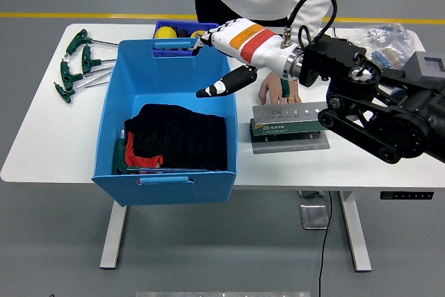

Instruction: Lift tool from toolbox,place it in box,lift tool from toolbox,place it in box

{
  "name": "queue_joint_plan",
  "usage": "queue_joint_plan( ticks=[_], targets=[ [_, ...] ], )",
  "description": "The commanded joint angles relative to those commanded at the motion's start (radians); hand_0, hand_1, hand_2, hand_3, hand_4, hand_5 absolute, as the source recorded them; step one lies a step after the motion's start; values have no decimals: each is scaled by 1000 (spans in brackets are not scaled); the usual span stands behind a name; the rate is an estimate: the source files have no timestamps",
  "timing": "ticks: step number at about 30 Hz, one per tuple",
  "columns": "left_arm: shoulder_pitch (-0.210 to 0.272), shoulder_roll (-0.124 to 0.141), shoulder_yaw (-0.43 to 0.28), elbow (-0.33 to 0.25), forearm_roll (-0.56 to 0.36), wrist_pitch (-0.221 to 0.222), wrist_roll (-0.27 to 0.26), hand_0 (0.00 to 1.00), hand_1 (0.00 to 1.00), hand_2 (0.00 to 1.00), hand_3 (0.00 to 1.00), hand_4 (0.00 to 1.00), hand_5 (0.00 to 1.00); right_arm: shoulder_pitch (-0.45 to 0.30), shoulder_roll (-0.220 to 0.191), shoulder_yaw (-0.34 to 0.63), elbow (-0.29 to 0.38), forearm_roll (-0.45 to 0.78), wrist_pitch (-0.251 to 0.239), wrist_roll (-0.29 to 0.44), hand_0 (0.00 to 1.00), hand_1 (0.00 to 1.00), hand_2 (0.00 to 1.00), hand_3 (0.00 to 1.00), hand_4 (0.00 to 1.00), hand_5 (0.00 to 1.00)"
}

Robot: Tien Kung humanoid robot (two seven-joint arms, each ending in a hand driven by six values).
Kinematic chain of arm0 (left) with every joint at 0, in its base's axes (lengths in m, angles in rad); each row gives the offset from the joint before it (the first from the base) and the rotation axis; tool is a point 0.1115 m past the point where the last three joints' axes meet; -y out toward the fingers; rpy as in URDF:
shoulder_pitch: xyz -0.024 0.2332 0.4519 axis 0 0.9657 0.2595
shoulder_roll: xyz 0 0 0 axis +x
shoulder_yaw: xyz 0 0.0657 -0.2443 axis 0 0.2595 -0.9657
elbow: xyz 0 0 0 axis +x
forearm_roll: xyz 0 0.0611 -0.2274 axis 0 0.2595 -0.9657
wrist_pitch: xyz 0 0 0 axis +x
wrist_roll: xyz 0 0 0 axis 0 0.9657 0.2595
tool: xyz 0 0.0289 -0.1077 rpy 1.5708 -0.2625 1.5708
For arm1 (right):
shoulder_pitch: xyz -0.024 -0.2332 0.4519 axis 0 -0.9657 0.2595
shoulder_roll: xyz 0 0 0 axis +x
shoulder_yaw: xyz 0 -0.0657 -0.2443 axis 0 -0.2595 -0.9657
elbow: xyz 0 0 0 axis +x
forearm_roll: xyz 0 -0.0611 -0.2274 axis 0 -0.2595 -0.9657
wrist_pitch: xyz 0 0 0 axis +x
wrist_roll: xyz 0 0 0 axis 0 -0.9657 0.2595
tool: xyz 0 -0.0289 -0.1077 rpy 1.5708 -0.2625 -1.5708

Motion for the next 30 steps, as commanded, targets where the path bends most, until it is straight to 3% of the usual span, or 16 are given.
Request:
queue_joint_plan(
  ticks=[8, 14, 18, 21, 30],
  targets=[
    [2, 2, 4, 0, -7, -1, -3, 724, 658, 740, 746, 759, 745, -27, -104, 88, -43, 17, 9, -3, 738, 712, 768, 727, 998, 811],
    [6, 1, 9, 0, -10, -3, -4, 723, 652, 738, 747, 759, 742, -43, -141, 120, -109, 52, 15, 12, 753, 717, 771, 729, 998, 812],
    [9, -1, 1, 0, -6, -3, -2, 723, 649, 737, 747, 760, 744, -36, -124, 89, -170, 61, 16, 32, 754, 717, 770, 729, 998, 811],
    [11, -6, -4, 0, 0, -4, 2, 723, 649, 737, 747, 760, 744, -30, -86, 53, -207, 29, 17, 45, 754, 717, 770, 729, 998, 811],
    [12, -11, 0, 0, -13, -1, -1, 723, 654, 740, 748, 762, 746, -6, -18, -30, -240, 0, 4, 82, 758, 710, 761, 735, 998, 807]
  ],
)
